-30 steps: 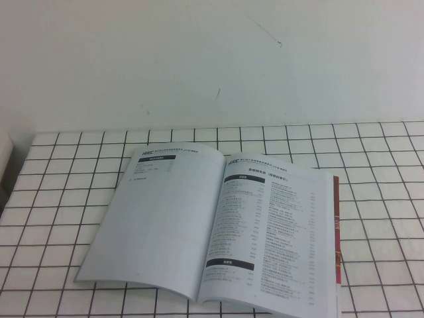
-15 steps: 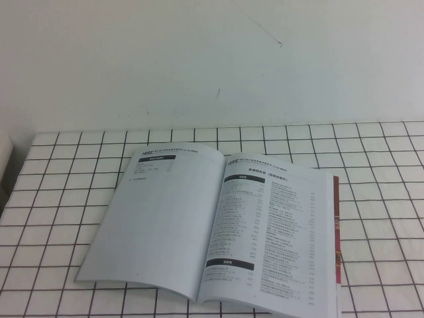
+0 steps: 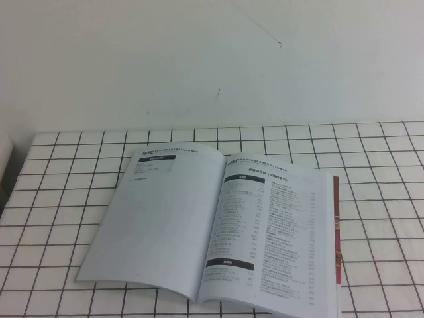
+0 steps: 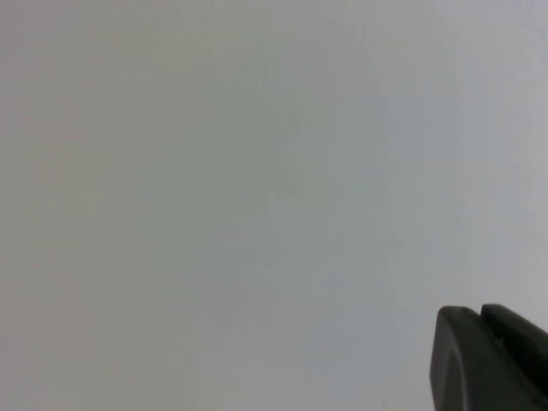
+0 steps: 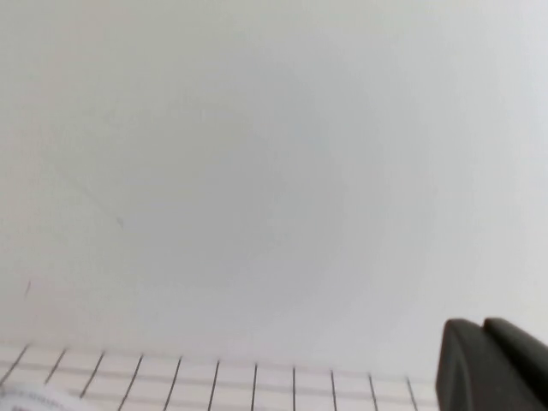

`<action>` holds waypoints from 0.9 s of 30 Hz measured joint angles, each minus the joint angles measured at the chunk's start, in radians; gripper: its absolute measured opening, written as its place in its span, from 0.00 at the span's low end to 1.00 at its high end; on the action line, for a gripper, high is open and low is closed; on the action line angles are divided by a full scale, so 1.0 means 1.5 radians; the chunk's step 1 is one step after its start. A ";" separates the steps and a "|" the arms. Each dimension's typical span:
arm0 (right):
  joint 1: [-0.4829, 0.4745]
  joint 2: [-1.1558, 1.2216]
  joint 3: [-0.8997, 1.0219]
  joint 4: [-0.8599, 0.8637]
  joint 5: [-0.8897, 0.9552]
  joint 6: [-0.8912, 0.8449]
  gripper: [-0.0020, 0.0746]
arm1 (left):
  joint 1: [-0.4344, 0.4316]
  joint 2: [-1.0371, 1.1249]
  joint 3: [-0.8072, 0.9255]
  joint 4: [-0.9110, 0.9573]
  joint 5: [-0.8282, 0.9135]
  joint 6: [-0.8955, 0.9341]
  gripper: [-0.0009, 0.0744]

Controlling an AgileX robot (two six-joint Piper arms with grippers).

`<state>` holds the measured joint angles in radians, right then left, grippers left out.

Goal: Close book
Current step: 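Close the open booklet and leave it lying on the table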

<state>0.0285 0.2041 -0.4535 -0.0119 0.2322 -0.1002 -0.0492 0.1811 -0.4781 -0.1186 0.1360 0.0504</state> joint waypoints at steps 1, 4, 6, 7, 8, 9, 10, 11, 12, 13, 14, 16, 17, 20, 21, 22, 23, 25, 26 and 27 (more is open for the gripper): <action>0.000 0.036 -0.028 0.008 0.034 0.000 0.02 | 0.000 0.030 -0.026 0.000 0.034 0.004 0.01; 0.000 0.145 -0.111 0.037 0.129 -0.028 0.02 | 0.000 0.151 -0.110 0.002 0.144 0.029 0.01; 0.000 0.227 -0.156 0.075 0.181 -0.068 0.02 | 0.000 0.232 -0.161 0.002 0.213 0.049 0.01; 0.000 0.270 -0.179 0.102 0.207 -0.093 0.02 | 0.000 0.263 -0.182 -0.002 0.240 0.057 0.01; 0.000 0.304 -0.197 0.127 0.231 -0.123 0.02 | 0.000 0.299 -0.200 -0.007 0.261 0.061 0.01; 0.000 0.346 -0.219 0.161 0.251 -0.158 0.02 | 0.000 0.334 -0.214 -0.015 0.273 0.068 0.01; 0.000 0.388 -0.238 0.198 0.266 -0.196 0.02 | 0.000 0.362 -0.221 -0.024 0.277 0.075 0.01; 0.000 0.430 -0.255 0.237 0.276 -0.236 0.02 | 0.000 0.397 -0.226 -0.034 0.279 0.087 0.01; 0.000 0.462 -0.269 0.276 0.280 -0.270 0.02 | 0.000 0.429 -0.227 -0.045 0.279 0.099 0.01; 0.000 0.502 -0.280 0.317 0.283 -0.313 0.02 | 0.000 0.460 -0.228 -0.057 0.276 0.105 0.01; 0.000 0.542 -0.288 0.348 0.285 -0.347 0.02 | 0.000 0.490 -0.229 -0.069 0.273 0.111 0.01; 0.008 0.620 -0.300 0.418 0.285 -0.423 0.02 | 0.000 0.548 -0.232 -0.091 0.256 0.118 0.01; 0.018 0.656 -0.303 0.445 0.285 -0.450 0.02 | 0.000 0.570 -0.231 -0.098 0.247 0.118 0.01; 0.070 0.744 -0.306 0.485 0.283 -0.490 0.02 | 0.000 0.642 -0.231 -0.125 0.218 0.118 0.01; 0.090 0.767 -0.306 0.490 0.278 -0.495 0.02 | 0.000 0.663 -0.231 -0.130 0.209 0.118 0.01; 0.117 0.794 -0.306 0.495 0.270 -0.500 0.02 | 0.000 0.682 -0.231 -0.131 0.199 0.118 0.01; 0.144 0.819 -0.306 0.498 0.256 -0.503 0.02 | 0.000 0.696 -0.232 -0.134 0.193 0.118 0.01; 0.191 0.868 -0.308 0.503 0.227 -0.508 0.02 | 0.000 0.730 -0.232 -0.137 0.181 0.119 0.01; 0.209 0.891 -0.308 0.505 0.209 -0.509 0.02 | 0.000 0.746 -0.232 -0.139 0.175 0.119 0.01; 0.221 0.908 -0.308 0.506 0.192 -0.509 0.02 | 0.000 0.763 -0.232 -0.143 0.167 0.119 0.01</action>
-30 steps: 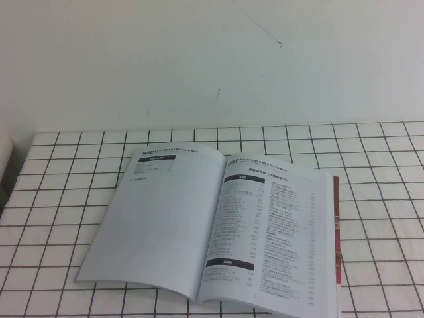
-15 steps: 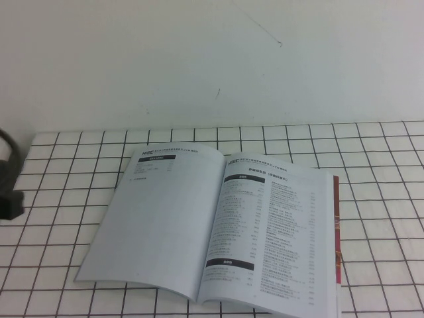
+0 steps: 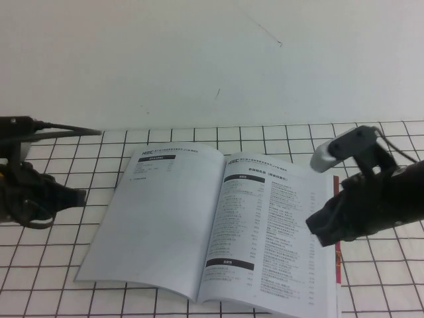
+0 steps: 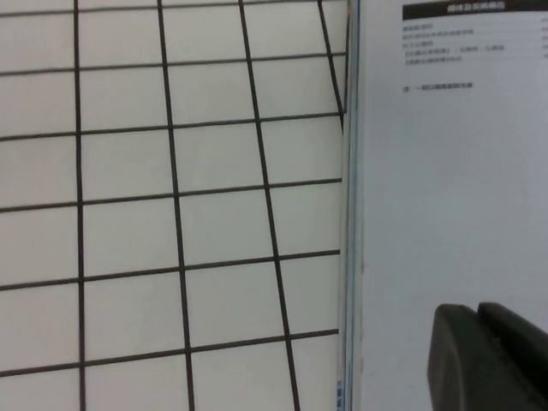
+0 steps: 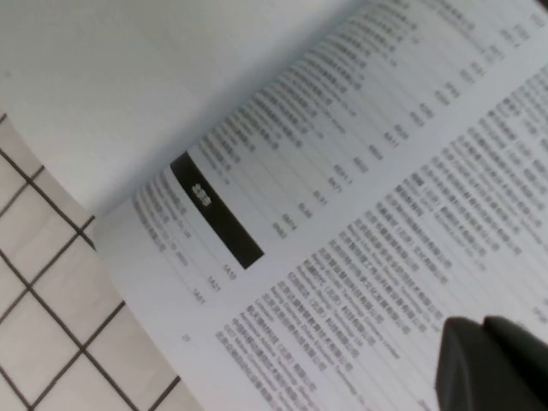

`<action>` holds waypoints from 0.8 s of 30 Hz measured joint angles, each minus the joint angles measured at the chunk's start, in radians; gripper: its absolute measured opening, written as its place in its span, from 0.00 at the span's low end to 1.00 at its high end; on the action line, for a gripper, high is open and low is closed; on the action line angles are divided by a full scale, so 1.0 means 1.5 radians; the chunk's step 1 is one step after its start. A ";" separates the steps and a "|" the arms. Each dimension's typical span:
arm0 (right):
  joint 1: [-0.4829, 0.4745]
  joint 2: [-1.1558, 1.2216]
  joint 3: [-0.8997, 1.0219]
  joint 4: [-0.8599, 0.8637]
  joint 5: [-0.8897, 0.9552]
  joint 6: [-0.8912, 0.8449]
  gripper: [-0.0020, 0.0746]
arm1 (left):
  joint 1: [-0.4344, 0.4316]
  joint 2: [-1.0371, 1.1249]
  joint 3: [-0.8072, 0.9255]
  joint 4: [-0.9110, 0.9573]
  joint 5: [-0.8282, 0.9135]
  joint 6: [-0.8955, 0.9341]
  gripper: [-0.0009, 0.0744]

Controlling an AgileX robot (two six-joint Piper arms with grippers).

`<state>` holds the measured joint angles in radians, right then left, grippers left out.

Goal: Close book
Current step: 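Close the open booklet and leave it lying on the table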

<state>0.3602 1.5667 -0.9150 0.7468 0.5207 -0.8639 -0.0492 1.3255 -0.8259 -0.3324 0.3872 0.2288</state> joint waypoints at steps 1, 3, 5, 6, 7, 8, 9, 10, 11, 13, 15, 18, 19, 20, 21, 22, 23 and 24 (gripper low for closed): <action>0.011 0.022 0.000 0.001 -0.014 -0.001 0.02 | 0.000 0.017 0.000 -0.005 -0.006 0.000 0.01; 0.021 0.061 -0.001 0.004 -0.033 -0.002 0.02 | 0.000 0.048 0.000 -0.012 -0.020 0.000 0.01; 0.023 0.100 -0.001 0.006 -0.042 -0.002 0.02 | 0.000 0.077 0.000 -0.023 -0.039 0.000 0.01; 0.023 0.115 -0.001 0.006 -0.045 -0.002 0.02 | 0.000 0.093 0.000 -0.032 -0.048 0.000 0.01; 0.023 0.131 -0.001 0.006 -0.048 -0.002 0.02 | 0.000 0.108 0.000 -0.041 -0.060 0.000 0.01; 0.023 0.145 -0.001 0.007 -0.051 -0.002 0.02 | 0.000 0.123 -0.001 -0.048 -0.069 0.000 0.01; 0.023 0.157 -0.001 0.007 -0.054 -0.002 0.02 | 0.000 0.138 -0.001 -0.055 -0.080 0.000 0.01; 0.023 0.167 -0.001 0.008 -0.055 -0.002 0.02 | 0.000 0.153 -0.001 -0.060 -0.091 0.001 0.01; 0.023 0.177 -0.002 0.008 -0.056 -0.002 0.02 | 0.000 0.166 -0.001 -0.063 -0.105 0.001 0.01; 0.023 0.189 -0.002 0.011 -0.060 -0.002 0.02 | 0.000 0.197 -0.001 -0.069 -0.127 0.001 0.01; 0.023 0.193 -0.005 0.014 -0.062 -0.002 0.02 | 0.000 0.222 -0.001 -0.081 -0.139 0.001 0.01; 0.023 0.196 -0.008 0.015 -0.062 -0.002 0.02 | 0.000 0.258 -0.001 -0.099 -0.149 0.001 0.01; 0.023 0.196 -0.008 0.016 -0.062 -0.002 0.02 | 0.000 0.268 -0.001 -0.099 -0.151 0.001 0.01; 0.023 0.196 -0.008 0.016 -0.062 -0.002 0.02 | 0.000 0.276 -0.003 -0.101 -0.151 0.001 0.01; 0.023 0.196 -0.008 0.018 -0.062 -0.002 0.02 | 0.000 0.286 -0.003 -0.103 -0.151 0.001 0.01; 0.023 0.196 -0.008 0.019 -0.062 -0.002 0.02 | 0.000 0.295 -0.004 -0.103 -0.151 0.001 0.01; 0.023 0.198 -0.008 0.019 -0.062 -0.002 0.02 | 0.000 0.298 -0.007 -0.104 -0.151 0.001 0.01; 0.023 0.198 -0.008 0.021 -0.062 -0.002 0.02 | 0.000 0.301 -0.008 -0.105 -0.151 0.001 0.01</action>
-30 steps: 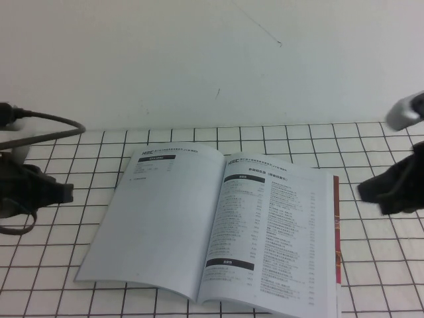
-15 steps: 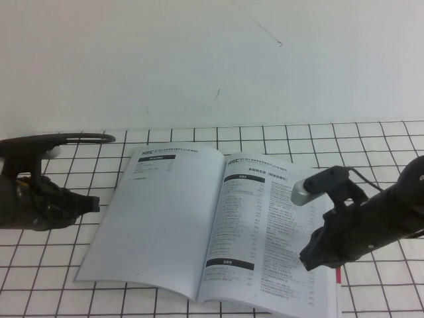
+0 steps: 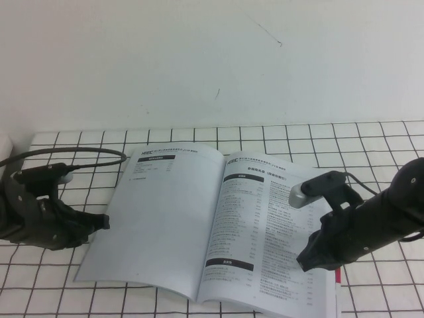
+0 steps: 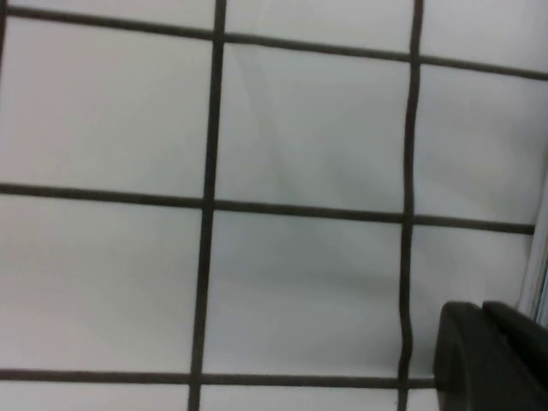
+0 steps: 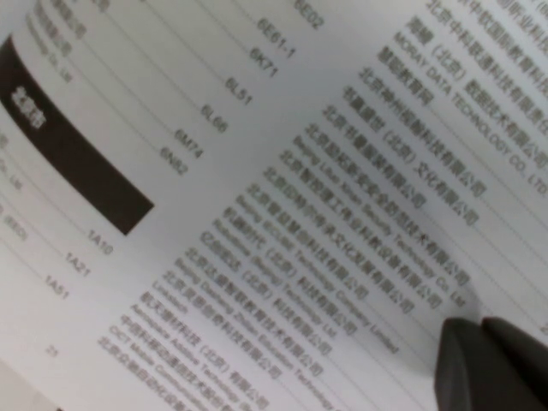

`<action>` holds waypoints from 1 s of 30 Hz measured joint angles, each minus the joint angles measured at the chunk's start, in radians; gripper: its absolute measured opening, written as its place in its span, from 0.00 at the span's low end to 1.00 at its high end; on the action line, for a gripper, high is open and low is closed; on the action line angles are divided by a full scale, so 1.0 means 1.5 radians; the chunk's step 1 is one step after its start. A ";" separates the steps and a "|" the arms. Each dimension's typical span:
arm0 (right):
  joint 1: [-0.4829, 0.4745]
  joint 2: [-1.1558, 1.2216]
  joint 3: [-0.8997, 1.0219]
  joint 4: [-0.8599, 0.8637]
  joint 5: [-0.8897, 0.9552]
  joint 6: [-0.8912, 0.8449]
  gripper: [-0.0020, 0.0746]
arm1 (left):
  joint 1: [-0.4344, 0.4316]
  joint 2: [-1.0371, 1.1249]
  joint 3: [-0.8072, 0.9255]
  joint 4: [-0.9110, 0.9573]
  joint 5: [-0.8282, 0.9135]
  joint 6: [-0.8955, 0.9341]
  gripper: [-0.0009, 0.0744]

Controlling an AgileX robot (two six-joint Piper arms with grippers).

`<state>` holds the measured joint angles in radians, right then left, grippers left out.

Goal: Close book
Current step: 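Close the open booklet and leave it lying on the table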

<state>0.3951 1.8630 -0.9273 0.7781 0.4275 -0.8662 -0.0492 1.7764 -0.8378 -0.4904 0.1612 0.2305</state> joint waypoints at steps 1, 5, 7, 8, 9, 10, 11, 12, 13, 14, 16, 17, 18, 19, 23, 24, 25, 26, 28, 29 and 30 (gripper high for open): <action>0.000 0.000 0.000 0.000 -0.001 0.000 0.02 | 0.000 0.001 -0.001 -0.004 0.004 0.000 0.01; 0.000 0.000 0.000 0.000 -0.001 -0.001 0.02 | 0.000 0.001 -0.007 -0.042 0.030 0.007 0.01; 0.000 0.000 0.000 0.002 -0.001 -0.001 0.02 | -0.008 0.001 -0.010 -0.064 0.048 0.031 0.01; 0.000 0.000 0.000 0.003 -0.001 -0.001 0.02 | -0.015 -0.002 -0.011 -0.075 0.057 0.046 0.01; 0.000 0.002 0.000 0.006 -0.001 -0.001 0.02 | -0.023 -0.003 -0.011 -0.090 0.074 0.065 0.01; 0.000 0.003 0.000 0.008 -0.001 -0.001 0.02 | -0.034 -0.005 -0.012 -0.109 0.093 0.087 0.01; 0.000 0.004 0.000 0.009 -0.003 -0.001 0.02 | -0.043 -0.006 -0.014 -0.127 0.107 0.107 0.01; 0.000 0.005 -0.001 0.010 -0.003 -0.001 0.02 | -0.054 -0.008 -0.018 -0.152 0.127 0.133 0.01; 0.000 0.006 -0.001 0.011 -0.003 -0.001 0.02 | -0.064 -0.011 -0.021 -0.180 0.145 0.162 0.01; 0.000 0.006 -0.001 0.013 -0.003 -0.001 0.02 | -0.072 -0.016 -0.025 -0.212 0.158 0.196 0.01; 0.000 0.010 -0.002 0.015 -0.003 -0.005 0.02 | -0.086 -0.031 -0.040 -0.289 0.182 0.273 0.01; 0.000 0.009 -0.004 0.016 -0.003 -0.012 0.02 | -0.090 -0.038 -0.044 -0.325 0.194 0.305 0.01; 0.000 0.011 -0.004 0.017 -0.003 -0.020 0.02 | -0.093 -0.049 -0.050 -0.373 0.210 0.347 0.01; 0.000 0.011 -0.004 0.017 -0.003 -0.027 0.02 | -0.095 -0.060 -0.055 -0.423 0.230 0.391 0.01; 0.000 -0.005 -0.002 -0.014 -0.014 -0.038 0.02 | -0.099 -0.105 -0.063 -0.611 0.333 0.548 0.01; 0.000 -0.014 -0.001 -0.037 -0.017 -0.036 0.02 | -0.100 -0.114 -0.063 -0.648 0.360 0.581 0.01; -0.002 -0.028 -0.001 -0.056 -0.017 -0.029 0.02 | -0.102 -0.124 -0.063 -0.674 0.379 0.609 0.01; -0.006 -0.047 -0.001 -0.087 -0.018 -0.013 0.02 | -0.103 -0.130 -0.063 -0.689 0.393 0.631 0.01; -0.016 -0.089 0.001 -0.151 0.003 0.035 0.02 | -0.104 -0.146 -0.063 -0.705 0.403 0.659 0.01; -0.021 -0.115 0.001 -0.190 0.020 0.063 0.02 | -0.104 -0.152 -0.063 -0.706 0.406 0.662 0.01; -0.027 -0.141 0.001 -0.231 0.039 0.090 0.02 | -0.103 -0.159 -0.063 -0.706 0.408 0.668 0.01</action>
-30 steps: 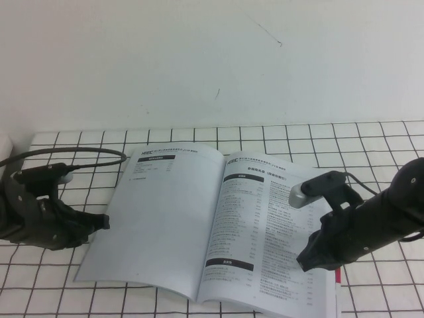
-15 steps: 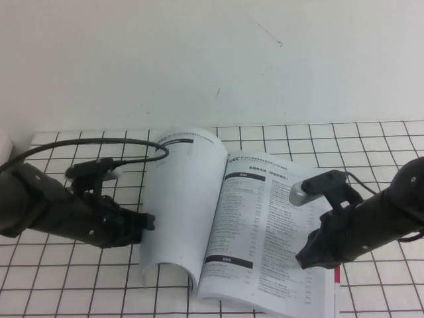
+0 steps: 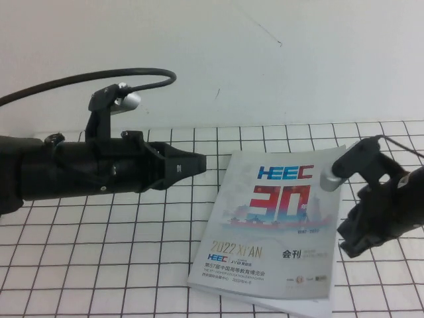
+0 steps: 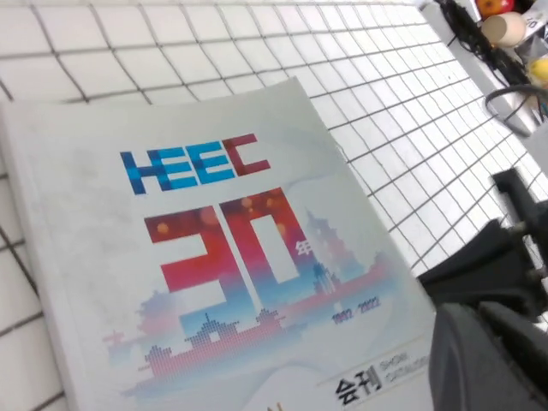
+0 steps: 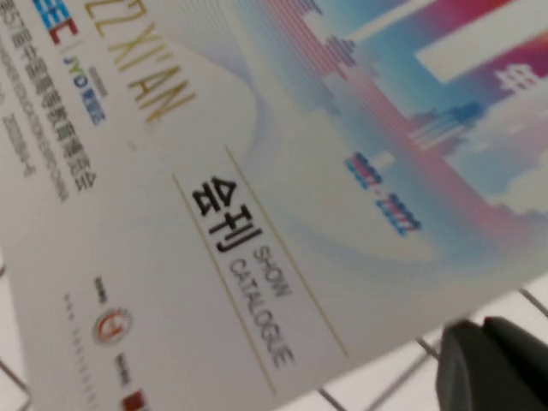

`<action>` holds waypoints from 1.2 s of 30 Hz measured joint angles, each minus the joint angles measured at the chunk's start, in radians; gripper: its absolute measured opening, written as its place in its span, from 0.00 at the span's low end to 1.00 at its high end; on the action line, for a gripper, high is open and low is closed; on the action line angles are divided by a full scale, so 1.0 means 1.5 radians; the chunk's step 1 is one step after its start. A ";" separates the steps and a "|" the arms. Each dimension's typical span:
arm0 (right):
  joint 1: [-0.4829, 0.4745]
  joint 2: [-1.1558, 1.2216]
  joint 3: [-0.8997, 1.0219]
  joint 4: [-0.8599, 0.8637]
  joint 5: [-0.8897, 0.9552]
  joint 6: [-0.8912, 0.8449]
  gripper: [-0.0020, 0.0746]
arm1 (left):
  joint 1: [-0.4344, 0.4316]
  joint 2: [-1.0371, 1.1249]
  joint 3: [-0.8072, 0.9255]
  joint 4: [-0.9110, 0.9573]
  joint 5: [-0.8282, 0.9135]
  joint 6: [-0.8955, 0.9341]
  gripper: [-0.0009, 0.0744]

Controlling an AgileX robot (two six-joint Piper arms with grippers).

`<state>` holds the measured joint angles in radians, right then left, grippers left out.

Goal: Close book
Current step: 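Close the open booklet and leave it lying on the table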

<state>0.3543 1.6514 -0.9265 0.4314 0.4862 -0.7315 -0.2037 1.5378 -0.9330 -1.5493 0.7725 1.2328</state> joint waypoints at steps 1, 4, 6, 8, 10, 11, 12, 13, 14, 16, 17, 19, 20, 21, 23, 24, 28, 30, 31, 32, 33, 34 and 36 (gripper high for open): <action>-0.004 -0.021 0.000 -0.044 0.017 0.020 0.02 | 0.004 -0.007 0.000 0.002 0.002 0.005 0.01; -0.007 -0.094 0.000 -0.174 0.090 0.087 0.02 | 0.022 -0.030 0.000 0.036 0.002 -0.001 0.01; -0.007 -0.139 0.000 -0.262 0.150 0.128 0.02 | 0.038 -0.049 0.000 0.086 -0.010 -0.040 0.01; -0.007 -0.177 0.000 -0.342 0.208 0.171 0.02 | 0.058 -0.071 0.000 0.172 -0.034 -0.114 0.01; -0.007 -0.214 0.000 -0.431 0.252 0.217 0.02 | 0.080 -0.094 0.000 0.267 -0.061 -0.188 0.01; -0.007 -0.233 0.000 -0.472 0.273 0.244 0.02 | 0.091 -0.108 0.000 0.323 -0.075 -0.229 0.01; -0.007 -0.253 0.000 -0.509 0.289 0.272 0.02 | 0.100 -0.120 0.000 0.366 -0.083 -0.260 0.01; -0.007 -0.274 0.000 -0.534 0.299 0.294 0.02 | 0.112 -0.136 0.000 0.417 -0.089 -0.296 0.01; -0.007 -0.295 0.000 -0.561 0.308 0.320 0.02 | 0.123 -0.152 0.000 0.463 -0.095 -0.326 0.01; -0.007 -0.336 0.000 -0.589 0.314 0.360 0.02 | 0.142 -0.190 0.000 0.537 -0.106 -0.366 0.01; -0.007 -0.360 0.000 -0.594 0.314 0.384 0.02 | 0.151 -0.212 0.003 0.564 -0.119 -0.375 0.01; -0.007 -0.406 0.001 -0.597 0.302 0.423 0.02 | 0.164 -0.257 0.013 0.600 -0.161 -0.380 0.01; -0.007 -0.432 0.001 -0.595 0.293 0.435 0.02 | 0.167 -0.285 0.022 0.615 -0.189 -0.377 0.01; -0.007 -0.452 0.003 -0.589 0.286 0.440 0.02 | 0.167 -0.309 0.031 0.624 -0.213 -0.372 0.01; -0.007 -0.502 0.007 -0.567 0.262 0.449 0.02 | 0.169 -0.370 0.059 0.633 -0.270 -0.351 0.01; -0.007 -0.526 0.011 -0.553 0.247 0.452 0.02 | 0.169 -0.401 0.073 0.634 -0.289 -0.343 0.01; -0.007 -0.618 0.061 -0.504 0.161 0.455 0.02 | 0.169 -0.522 0.162 0.627 -0.364 -0.318 0.01; -0.007 -0.664 0.106 -0.495 0.122 0.457 0.02 | 0.169 -0.586 0.207 0.609 -0.410 -0.314 0.01; -0.007 -0.681 0.130 -0.494 0.111 0.458 0.02 | 0.169 -0.620 0.230 0.601 -0.433 -0.312 0.01; -0.007 -0.701 0.156 -0.492 0.099 0.463 0.02 | 0.169 -0.654 0.251 0.598 -0.453 -0.311 0.01; -0.007 -0.720 0.182 -0.491 0.090 0.469 0.02 | 0.169 -0.680 0.266 0.598 -0.465 -0.308 0.01; -0.007 -0.737 0.203 -0.489 0.084 0.474 0.02 | 0.169 -0.710 0.284 0.597 -0.475 -0.307 0.01; -0.007 -0.771 0.254 -0.486 0.072 0.495 0.02 | 0.169 -0.762 0.312 0.597 -0.479 -0.307 0.01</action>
<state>0.3445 0.4955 -0.5457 -0.2982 0.5946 0.0109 0.0502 0.3955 -0.4652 -0.6543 0.0545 0.7723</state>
